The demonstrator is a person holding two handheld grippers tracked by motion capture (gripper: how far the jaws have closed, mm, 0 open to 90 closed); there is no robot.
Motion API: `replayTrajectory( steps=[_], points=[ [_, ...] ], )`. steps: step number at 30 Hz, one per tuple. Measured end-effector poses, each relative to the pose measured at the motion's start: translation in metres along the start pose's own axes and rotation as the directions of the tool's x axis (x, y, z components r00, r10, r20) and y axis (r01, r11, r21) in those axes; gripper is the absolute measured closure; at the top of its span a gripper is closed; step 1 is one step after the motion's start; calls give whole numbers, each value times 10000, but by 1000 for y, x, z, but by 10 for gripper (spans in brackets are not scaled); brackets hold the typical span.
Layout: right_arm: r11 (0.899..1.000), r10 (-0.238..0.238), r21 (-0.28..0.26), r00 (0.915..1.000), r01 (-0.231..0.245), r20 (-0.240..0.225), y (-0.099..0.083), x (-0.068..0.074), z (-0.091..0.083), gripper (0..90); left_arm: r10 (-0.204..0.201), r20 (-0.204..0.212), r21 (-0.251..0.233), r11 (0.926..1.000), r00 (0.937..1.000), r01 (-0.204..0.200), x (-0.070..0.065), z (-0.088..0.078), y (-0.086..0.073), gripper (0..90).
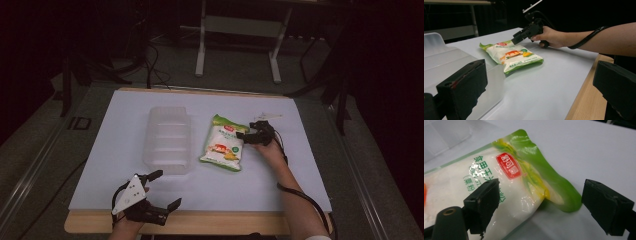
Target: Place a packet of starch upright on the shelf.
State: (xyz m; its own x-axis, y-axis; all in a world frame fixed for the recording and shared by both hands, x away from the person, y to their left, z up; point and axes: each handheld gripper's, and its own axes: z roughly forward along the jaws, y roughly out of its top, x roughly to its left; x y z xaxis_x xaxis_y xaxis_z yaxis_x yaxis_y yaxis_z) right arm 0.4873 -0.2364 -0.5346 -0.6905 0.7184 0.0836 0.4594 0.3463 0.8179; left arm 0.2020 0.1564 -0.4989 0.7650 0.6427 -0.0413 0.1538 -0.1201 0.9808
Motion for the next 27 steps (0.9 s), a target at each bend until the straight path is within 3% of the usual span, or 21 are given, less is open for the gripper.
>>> replayTrajectory(
  steps=[13, 15, 16, 19, 20, 21, 22, 27],
  points=[
    [9947, -726, 702, 9965, 754, -420, 3, 4, 13, 117, 29, 74, 120, 9999, 10000, -30, 0, 1, -1, 0],
    [9950, -619, 751, 9969, 654, -482, 3, 3, 15, 121, 9, 93, 152, 9999, 10000, -10, 0, 1, -1, 0],
    [9954, -511, 784, 9970, 556, -585, 4, 3, 15, 192, 5, 107, 151, 9999, 9999, -7, 0, 1, -1, 0],
    [9961, -377, 768, 9972, 427, -648, 3, 5, 14, 262, 8, 136, 143, 9999, 9999, -10, 0, 2, -1, 0],
    [9954, -219, 913, 9970, 287, -739, 4, 6, 13, 361, 26, 169, 172, 9998, 9999, -29, -1, 2, -1, 0],
    [9954, -219, 913, 9970, 287, -739, 4, 6, 13, 361, 26, 169, 172, 9998, 9999, -29, -1, 2, -1, 0],
    [9946, -11, 1033, 9979, 78, -653, 5, 8, 12, 438, 87, 187, 206, 9997, 9998, -91, -2, 3, -1, 0],
    [9932, 203, 1154, 9987, -149, -462, 6, 10, 10, 564, 105, 213, 229, 9997, 9997, -110, -2, 3, -1, 0]
  ],
)
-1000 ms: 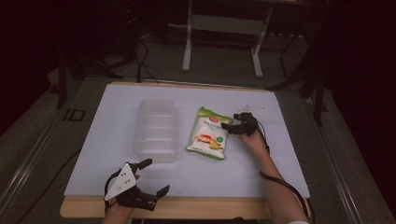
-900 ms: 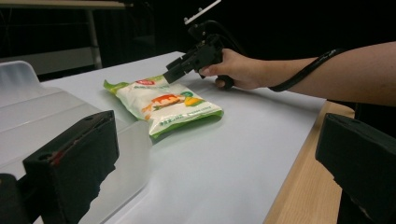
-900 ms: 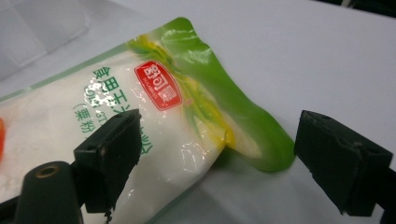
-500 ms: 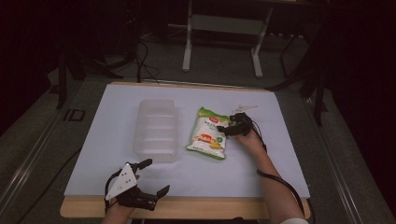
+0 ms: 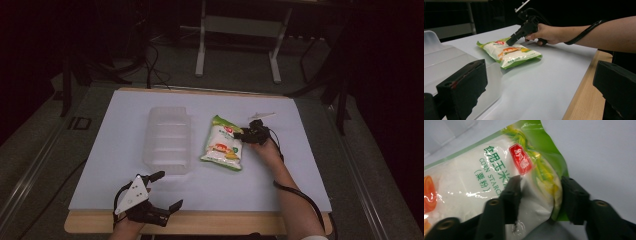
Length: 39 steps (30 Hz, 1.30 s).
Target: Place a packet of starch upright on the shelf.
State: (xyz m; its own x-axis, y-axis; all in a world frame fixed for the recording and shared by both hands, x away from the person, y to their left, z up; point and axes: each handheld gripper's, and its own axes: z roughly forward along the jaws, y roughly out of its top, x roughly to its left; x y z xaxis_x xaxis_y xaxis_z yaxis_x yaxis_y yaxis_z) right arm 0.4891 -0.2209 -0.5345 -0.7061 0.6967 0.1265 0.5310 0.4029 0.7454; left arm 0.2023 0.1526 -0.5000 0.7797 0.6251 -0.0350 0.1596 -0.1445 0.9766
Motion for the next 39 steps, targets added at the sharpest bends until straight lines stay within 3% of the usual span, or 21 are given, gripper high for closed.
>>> replayTrajectory(
  steps=[3, 9, 12, 19, 27, 37, 39],
  points=[
    [10000, -42, 68, 9996, 40, 269, 1, 3, -1, 677, 4, 18, 14, 10000, 10000, -4, 0, 1, 0, 0],
    [9997, -231, 75, 9988, 228, 420, 5, 8, -6, 801, 2, 40, 26, 10000, 10000, -2, 0, 1, 0, 0],
    [9989, -446, 167, 9971, 437, 613, 7, 12, -7, 808, -38, 22, -10, 10000, 10000, 38, 0, 1, 0, 0],
    [9963, -809, -212, 9932, 829, 838, 11, 22, -25, 817, -21, -17, -40, 10000, 10000, 21, 1, 0, 1, 0],
    [9926, -849, -815, 9940, 904, 688, 17, 29, -41, 820, 14, -5, -8, 10000, 10000, -14, 0, 0, 1, 0],
    [9769, -1421, -1525, 9879, 1500, 619, 25, 50, -66, 823, 29, -14, -2, 10000, 10000, -29, 0, 0, 1, 0],
    [9691, -1600, -1815, 9857, 1669, 521, 30, 59, -74, 825, 38, -23, -4, 10000, 10000, -38, 0, 0, 1, 0]
  ],
)
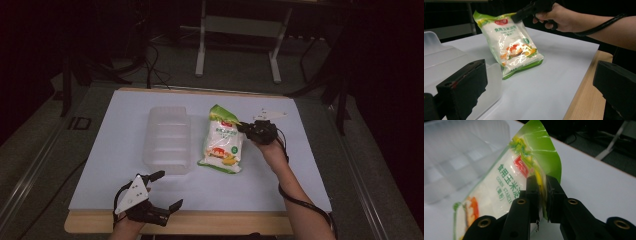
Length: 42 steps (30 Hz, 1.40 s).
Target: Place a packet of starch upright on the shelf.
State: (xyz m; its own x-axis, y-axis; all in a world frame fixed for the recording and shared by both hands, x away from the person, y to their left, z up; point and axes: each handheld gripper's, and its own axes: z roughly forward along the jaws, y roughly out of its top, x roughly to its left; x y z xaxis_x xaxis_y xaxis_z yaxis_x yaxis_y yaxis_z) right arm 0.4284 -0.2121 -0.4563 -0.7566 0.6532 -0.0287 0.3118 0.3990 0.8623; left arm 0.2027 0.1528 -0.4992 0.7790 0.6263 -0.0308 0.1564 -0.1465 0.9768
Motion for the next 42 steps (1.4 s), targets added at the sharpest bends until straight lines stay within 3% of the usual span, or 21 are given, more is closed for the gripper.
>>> replayTrajectory(
  steps=[11, 18, 25, 29, 34, 37, 42],
  points=[
    [9974, -374, -633, 9986, 350, -370, 17, 23, -18, 826, -26, -2, -5, 10000, 10000, 26, 0, 0, 0, 0],
    [9903, -1030, -983, 9938, 986, -409, 31, 41, -35, 828, -16, 43, 9, 10000, 10000, 16, -1, 1, 0, 0],
    [9849, -1230, -1266, 9920, 1183, -293, 35, 47, -48, 828, -27, 29, 16, 10000, 10000, 27, -1, 1, 0, 0],
    [9796, -1295, -1579, 9913, 1240, -248, 38, 49, -65, 828, 18, -108, 80, 10000, 9999, -17, 0, 2, 4, 0],
    [9753, -1277, -1850, 9915, 1208, -258, 39, 51, -82, 829, 410, -619, 813, 9960, 9972, -359, -2, 9, 16, 0],
    [9707, -1292, -2072, 9913, 1217, -233, 40, 54, -93, 829, 35, -548, 832, 9965, 9985, 11, 2, 13, 24, 0],
    [9635, -1574, -2211, 9875, 1511, -111, 44, 60, -110, 830, -251, -572, 789, 9964, 9980, 296, 7, 24, 45, 0]
  ],
)
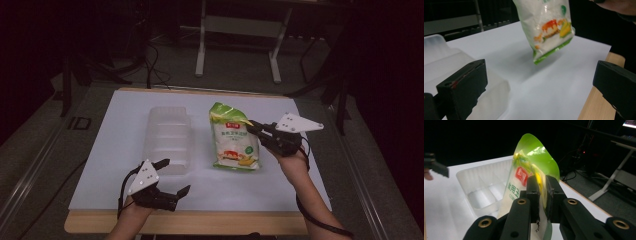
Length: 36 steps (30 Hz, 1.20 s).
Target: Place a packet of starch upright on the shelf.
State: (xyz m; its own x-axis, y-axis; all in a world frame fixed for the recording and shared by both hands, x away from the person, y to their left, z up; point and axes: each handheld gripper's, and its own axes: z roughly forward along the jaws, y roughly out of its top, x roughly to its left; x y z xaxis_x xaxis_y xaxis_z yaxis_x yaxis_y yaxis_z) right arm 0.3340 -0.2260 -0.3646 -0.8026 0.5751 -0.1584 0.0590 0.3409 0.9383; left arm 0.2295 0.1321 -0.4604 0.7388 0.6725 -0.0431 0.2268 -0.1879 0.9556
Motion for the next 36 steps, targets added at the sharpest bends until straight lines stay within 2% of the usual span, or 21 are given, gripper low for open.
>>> replayTrajectory(
  steps=[3, 4, 5, 6, 7, 8, 9, 10, 12, 17, 19, 22, 24, 26, 27, 28, 29, 31, 34, 35, 36],
  points=[
    [9995, 105, -306, 9999, -107, -73, 6, 3, -13, 830, -110, -252, -228, 9997, 9996, 105, 0, 4, 16, 0],
    [9995, 105, -306, 9999, -107, -73, 6, 3, -13, 830, -201, -154, -266, 9995, 9997, 197, 1, 6, 21, 0],
    [9994, 37, -336, 9999, -40, -99, 8, 6, -17, 830, -279, 160, -383, 9989, 9995, 285, 2, 10, 31, 0],
    [9994, 37, -336, 9999, -40, -99, 8, 6, -17, 830, -279, 160, -383, 9989, 9995, 285, 2, 10, 31, 0],
    [9992, -37, -387, 9999, 31, -153, 10, 9, -21, 829, -355, 325, -410, 9985, 9988, 368, 6, 15, 43, 0],
    [9992, -37, -387, 9999, 31, -153, 10, 9, -21, 829, -355, 325, -410, 9985, 9988, 368, 6, 15, 43, 0],
    [9990, -103, -436, 9998, 97, -147, 12, 13, -25, 829, -426, 581, -481, 9978, 9974, 454, 9, 21, 53, 0],
    [9990, -103, -436, 9998, 97, -147, 12, 13, -25, 829, -426, 581, -481, 9978, 9974, 454, 9, 21, 53, 0],
    [9988, -139, -473, 9997, 130, -196, 14, 15, -27, 829, -349, 812, -622, 9973, 9961, 400, 11, 27, 63, 0],
    [9975, -239, -667, 9993, 218, -297, 18, 23, -34, 830, 159, 689, -588, 9982, 9975, -118, 13, 42, 82, 0],
    [9974, -306, -660, 9991, 286, -283, 19, 26, -36, 830, 90, 764, -574, 9983, 9970, -46, 12, 49, 88, 0],
    [9965, -405, -740, 9986, 380, -328, 21, 30, -36, 829, 101, 1023, -485, 9988, 9947, -52, 10, 58, 95, 0],
    [9964, -420, -758, 9983, 389, -395, 22, 31, -36, 829, 156, 929, -508, 9987, 9956, -110, 8, 65, 99, 0],
    [9965, -414, -752, 9980, 378, -477, 22, 32, -36, 829, 23, 1018, -550, 9985, 9948, 33, 7, 70, 101, 0],
    [9963, -440, -767, 9977, 400, -509, 23, 33, -35, 829, -293, 1089, -592, 9976, 9936, 359, 6, 75, 103, 0],
    [9963, -440, -767, 9977, 400, -509, 23, 33, -35, 829, -293, 1089, -592, 9976, 9936, 359, 6, 75, 103, 39],
    [9961, -492, -752, 9974, 452, -525, 23, 34, -35, 829, -346, 1087, -588, 9974, 9935, 411, 6, 76, 104, 39],
    [9955, -589, -777, 9970, 550, -496, 24, 37, -34, 829, -375, 1083, -323, 9986, 9934, 412, 5, 81, 105, 68],
    [9950, -626, -808, 9965, 580, -547, 25, 38, -34, 830, -539, 1401, -172, 9982, 9887, 569, 6, 87, 105, 129],
    [9950, -647, -802, 9961, 597, -602, 26, 38, -33, 829, -595, 1666, -106, 9980, 9842, 621, 7, 89, 105, 138],
    [9947, -658, -831, 9960, 607, -601, 26, 39, -33, 830, -641, 1759, -32, 9978, 9823, 657, 7, 91, 104, 155]
  ],
)
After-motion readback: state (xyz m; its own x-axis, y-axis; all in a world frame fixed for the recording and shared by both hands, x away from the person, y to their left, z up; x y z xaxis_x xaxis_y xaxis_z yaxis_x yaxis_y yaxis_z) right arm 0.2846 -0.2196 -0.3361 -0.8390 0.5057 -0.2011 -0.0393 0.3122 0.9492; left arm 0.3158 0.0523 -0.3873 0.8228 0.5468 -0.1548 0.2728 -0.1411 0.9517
